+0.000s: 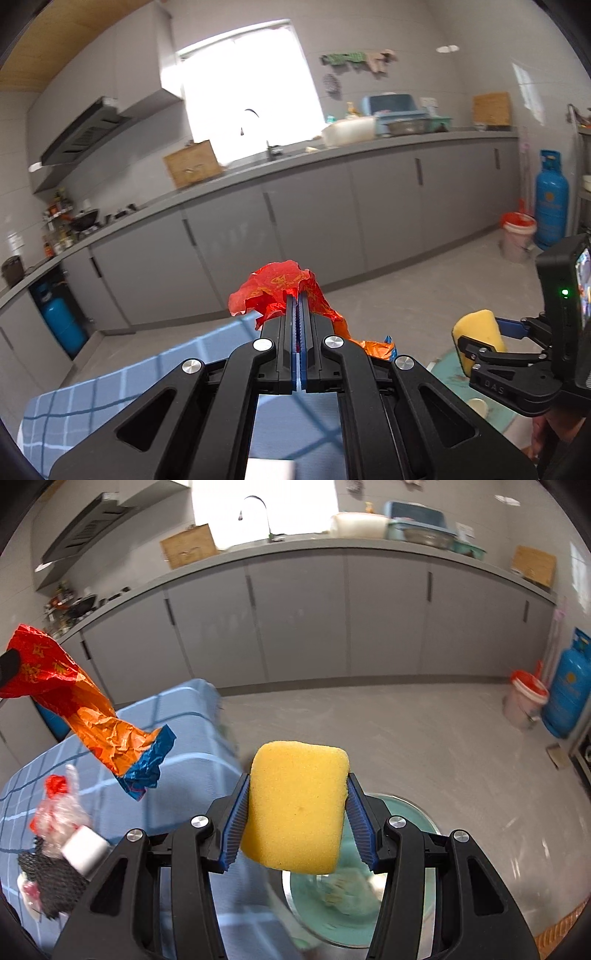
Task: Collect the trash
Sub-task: 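Carry the red wrapper and yellow sponge to the teal bucket and release both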
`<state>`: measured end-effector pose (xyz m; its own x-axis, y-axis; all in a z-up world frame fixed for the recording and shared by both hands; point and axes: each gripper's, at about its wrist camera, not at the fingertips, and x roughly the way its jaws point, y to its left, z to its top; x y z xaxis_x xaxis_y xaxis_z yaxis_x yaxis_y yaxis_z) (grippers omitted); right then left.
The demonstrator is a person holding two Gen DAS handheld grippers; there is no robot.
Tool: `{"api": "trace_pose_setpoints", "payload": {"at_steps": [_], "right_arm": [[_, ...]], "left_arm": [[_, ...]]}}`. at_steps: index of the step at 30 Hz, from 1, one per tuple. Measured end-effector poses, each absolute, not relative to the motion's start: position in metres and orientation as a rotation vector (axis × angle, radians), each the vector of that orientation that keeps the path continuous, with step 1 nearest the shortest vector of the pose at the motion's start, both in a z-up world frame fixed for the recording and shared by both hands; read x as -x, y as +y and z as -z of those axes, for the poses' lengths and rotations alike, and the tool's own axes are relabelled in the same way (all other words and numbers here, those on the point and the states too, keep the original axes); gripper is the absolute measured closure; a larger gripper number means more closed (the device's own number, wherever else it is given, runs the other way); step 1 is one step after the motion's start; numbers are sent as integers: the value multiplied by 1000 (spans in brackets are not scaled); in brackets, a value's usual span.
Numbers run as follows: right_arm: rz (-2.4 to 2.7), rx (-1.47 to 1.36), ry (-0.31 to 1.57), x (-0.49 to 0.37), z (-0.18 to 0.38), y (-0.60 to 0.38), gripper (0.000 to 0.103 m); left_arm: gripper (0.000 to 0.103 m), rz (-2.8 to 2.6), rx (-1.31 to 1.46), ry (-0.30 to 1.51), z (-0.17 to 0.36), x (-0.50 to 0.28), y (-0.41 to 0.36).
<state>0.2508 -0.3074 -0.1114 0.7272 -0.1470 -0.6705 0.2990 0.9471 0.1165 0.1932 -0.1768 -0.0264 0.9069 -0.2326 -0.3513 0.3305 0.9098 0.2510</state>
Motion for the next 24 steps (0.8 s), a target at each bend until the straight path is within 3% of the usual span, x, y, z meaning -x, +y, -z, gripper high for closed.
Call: {"api": "trace_pose_setpoints", "payload": {"at_steps": [24], "right_arm": [[404,-311,823,-216,192,-387,51]], "left_arm": [[101,518,-425,464,112,-183,-282]]}}
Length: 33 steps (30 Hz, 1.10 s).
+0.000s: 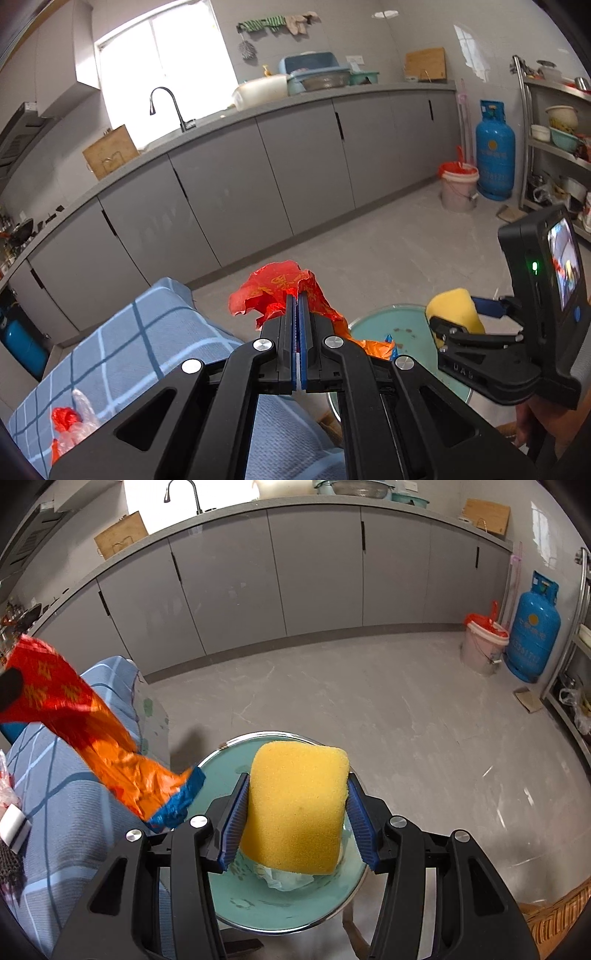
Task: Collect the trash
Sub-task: 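Carry the red wrapper and yellow sponge to the teal bucket and release both, then move both tools back over the remaining trash on the table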
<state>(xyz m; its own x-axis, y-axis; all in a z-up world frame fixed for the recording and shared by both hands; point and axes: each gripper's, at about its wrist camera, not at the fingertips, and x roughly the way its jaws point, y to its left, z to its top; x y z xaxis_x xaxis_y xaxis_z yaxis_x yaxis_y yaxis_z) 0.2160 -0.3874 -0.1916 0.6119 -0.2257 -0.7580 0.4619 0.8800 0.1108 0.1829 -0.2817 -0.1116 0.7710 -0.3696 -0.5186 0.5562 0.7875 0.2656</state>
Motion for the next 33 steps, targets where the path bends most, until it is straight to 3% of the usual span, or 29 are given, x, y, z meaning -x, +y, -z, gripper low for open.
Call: {"api": "trace_pose_setpoints", "payload": {"at_steps": [5,7,8,9,13,21,33], "right_arm": [[418,-315,828,-219,200,-392,46],[427,-327,821,-219,203,-395,35],[436,-328,819,-218,204,-397,31],[439,-334,819,-217,205,-398,29],[460,-352,818,-211,207,-402,24],[472,-391,791,-197,201,-398,15],[479,-356,789,-189,189,-381,15]], "left_arm": [[98,541,-430,488,125,-186,-290],[76,552,-433,504,129,-188,-291],[46,540,-431,502,131,-188,-289],[34,526,-424,491,131,-189,-287],[34,507,-414,490,128,-194,-277],[15,442,-392,479,115,-195,-250],[9,375,-379,474,99,-187,-199]]}}
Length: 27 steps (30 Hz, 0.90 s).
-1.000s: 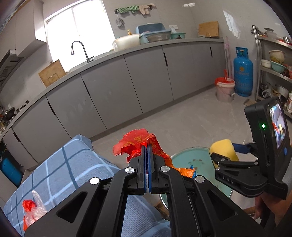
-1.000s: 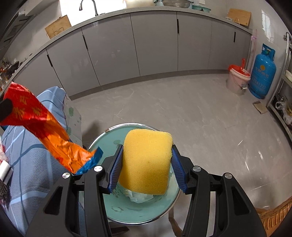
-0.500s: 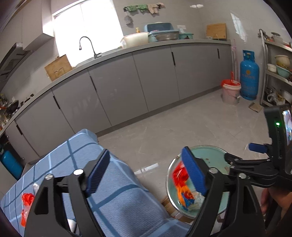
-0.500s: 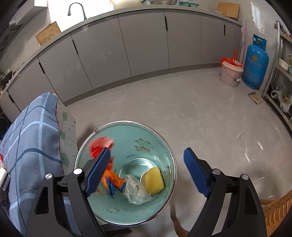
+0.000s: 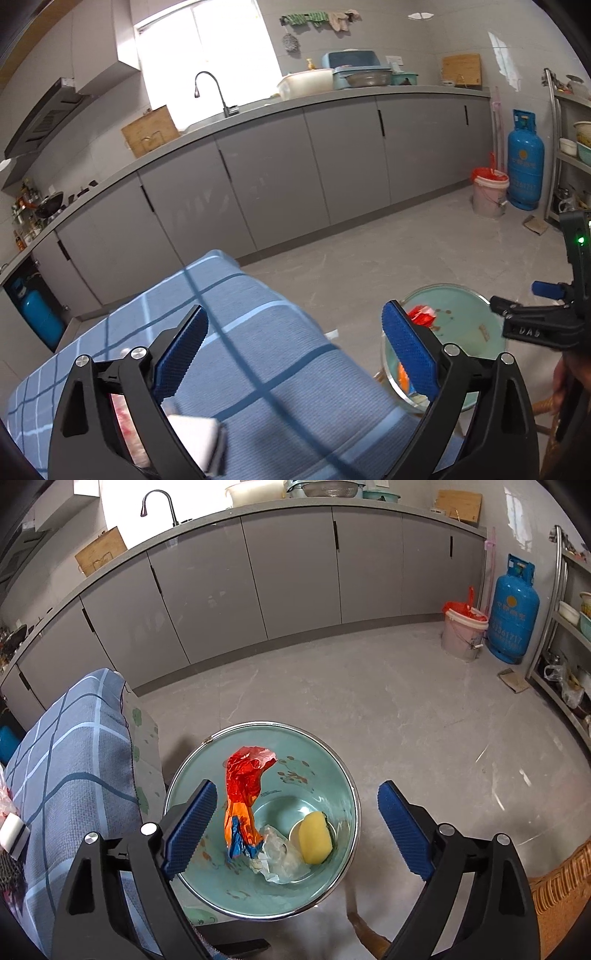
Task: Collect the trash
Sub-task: 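Move both tools back over the remaining trash on the table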
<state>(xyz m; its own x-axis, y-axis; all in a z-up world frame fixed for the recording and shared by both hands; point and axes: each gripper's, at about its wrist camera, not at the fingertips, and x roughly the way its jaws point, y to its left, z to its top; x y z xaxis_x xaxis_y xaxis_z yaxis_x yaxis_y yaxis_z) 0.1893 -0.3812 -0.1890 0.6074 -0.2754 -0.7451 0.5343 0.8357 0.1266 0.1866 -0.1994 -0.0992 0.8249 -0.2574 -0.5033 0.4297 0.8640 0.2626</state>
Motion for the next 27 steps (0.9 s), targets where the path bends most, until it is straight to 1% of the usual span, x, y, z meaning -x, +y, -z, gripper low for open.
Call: {"api": "trace_pose_setpoints", "payload": {"at_steps": [6,15,21,27], "right_arm": [[433,-342,774,-188,180,-355,15],[246,-271,756,-207,157,-270,15],[130,-204,747,-220,141,-209,15],[23,-147,768,-233,139,-149,15]], "left_arm": [[6,283,-403,479,91,-183,-160],[6,58,-381,524,84,-175,-44],[6,-95,-348,591,94,-161,35],[6,-188,-312,657,111,-150,90]]}}
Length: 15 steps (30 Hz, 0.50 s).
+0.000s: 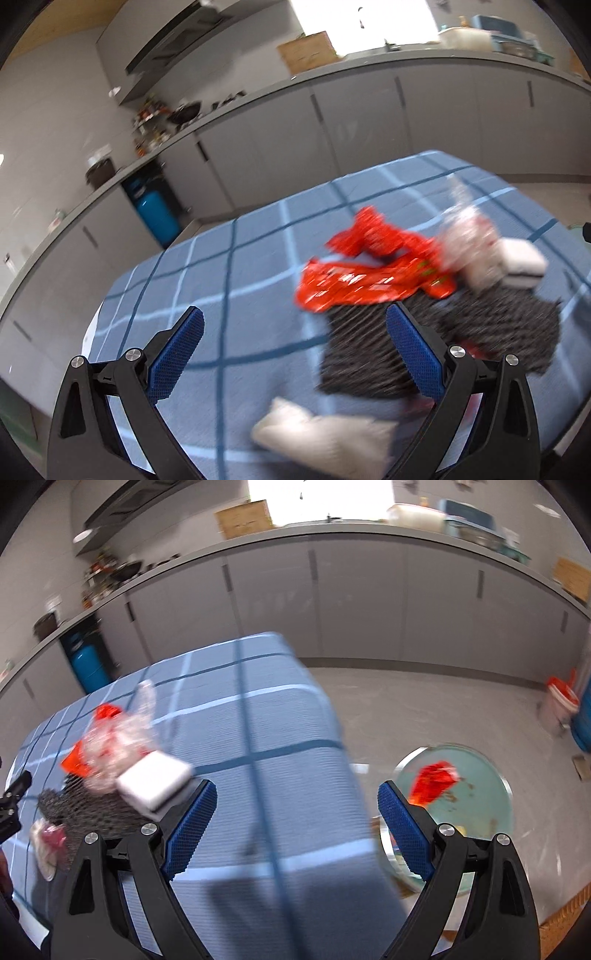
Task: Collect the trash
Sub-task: 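Move both tools back over the remaining trash on the table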
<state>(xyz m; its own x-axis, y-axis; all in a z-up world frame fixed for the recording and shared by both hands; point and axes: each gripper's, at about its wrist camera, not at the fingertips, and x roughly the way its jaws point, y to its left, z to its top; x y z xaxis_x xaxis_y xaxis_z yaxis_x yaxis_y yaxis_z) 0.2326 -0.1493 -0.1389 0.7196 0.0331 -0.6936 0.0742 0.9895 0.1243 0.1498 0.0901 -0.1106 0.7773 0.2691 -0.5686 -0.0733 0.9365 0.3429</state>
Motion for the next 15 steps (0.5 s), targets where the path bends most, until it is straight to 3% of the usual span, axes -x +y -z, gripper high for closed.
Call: {"api": "trace_pose_setpoints", "payload": {"at_steps": [15], "right_arm": [[-101,-62,792,-248,140,-71,15]], "left_arm": [[6,-239,-214,765,137,-121,142]]}}
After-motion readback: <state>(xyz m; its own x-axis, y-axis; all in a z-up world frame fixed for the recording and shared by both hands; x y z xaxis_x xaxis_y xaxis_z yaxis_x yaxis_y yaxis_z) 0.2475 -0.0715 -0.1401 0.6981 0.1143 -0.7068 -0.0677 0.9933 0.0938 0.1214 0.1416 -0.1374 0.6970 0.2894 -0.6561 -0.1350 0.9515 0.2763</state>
